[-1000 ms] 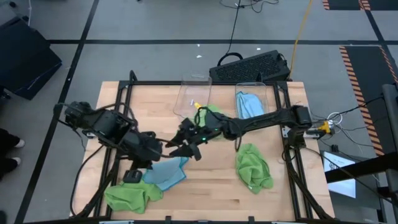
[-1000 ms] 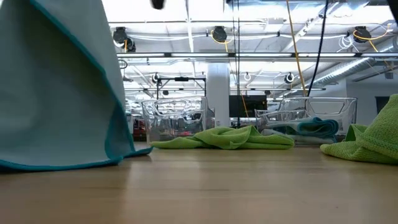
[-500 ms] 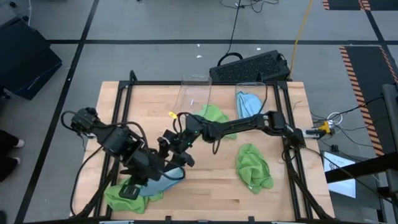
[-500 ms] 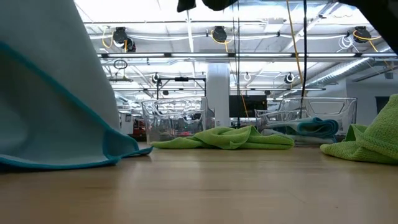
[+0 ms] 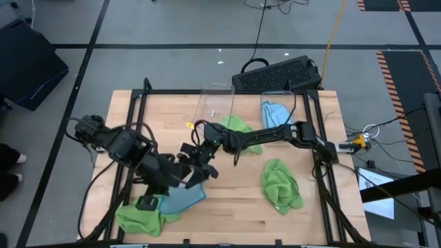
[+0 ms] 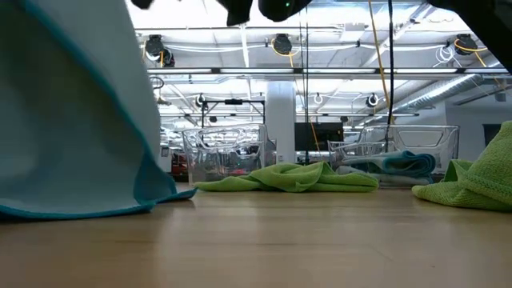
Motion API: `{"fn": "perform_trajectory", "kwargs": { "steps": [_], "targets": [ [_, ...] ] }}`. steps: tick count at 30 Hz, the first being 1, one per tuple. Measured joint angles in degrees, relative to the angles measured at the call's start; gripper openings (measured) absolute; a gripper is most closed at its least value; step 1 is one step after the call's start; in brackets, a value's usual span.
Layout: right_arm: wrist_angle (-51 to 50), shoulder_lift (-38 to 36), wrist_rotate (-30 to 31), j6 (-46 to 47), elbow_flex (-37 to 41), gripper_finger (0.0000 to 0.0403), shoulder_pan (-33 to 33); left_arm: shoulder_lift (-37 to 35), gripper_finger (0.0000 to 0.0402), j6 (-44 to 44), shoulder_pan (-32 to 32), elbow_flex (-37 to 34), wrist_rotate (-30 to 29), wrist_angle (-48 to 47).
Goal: Fold microfiber towels
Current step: Fold the blue microfiber towel
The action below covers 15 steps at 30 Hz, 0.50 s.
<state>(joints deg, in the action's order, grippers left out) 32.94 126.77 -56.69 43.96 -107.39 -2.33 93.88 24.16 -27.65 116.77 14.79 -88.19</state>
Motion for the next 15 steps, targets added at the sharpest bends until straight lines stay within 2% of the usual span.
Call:
{"fn": "perform_trajectory", "kwargs": {
  "steps": [7, 11, 15],
  "targets": [
    [-5.58, -0.84, -6.73, 9.08, 0.04, 0.0258, 2.28, -4.28, 0.0003, 8.30, 3.95, 0.00, -4.46, 7.57],
    [-10.69, -4.52, -7.75, 5.89, 0.09, 0.0258, 2.71, -5.82, 0.0002, 17.40, 6.83, 0.00, -7.25, 12.11],
    [-24.28, -10.31, -6.88, -3.34, 0.09, 0.0258, 3.51, -6.03, 0.0004, 28.78, 7.71, 0.00, -11.45, 14.96]
  ]
}}
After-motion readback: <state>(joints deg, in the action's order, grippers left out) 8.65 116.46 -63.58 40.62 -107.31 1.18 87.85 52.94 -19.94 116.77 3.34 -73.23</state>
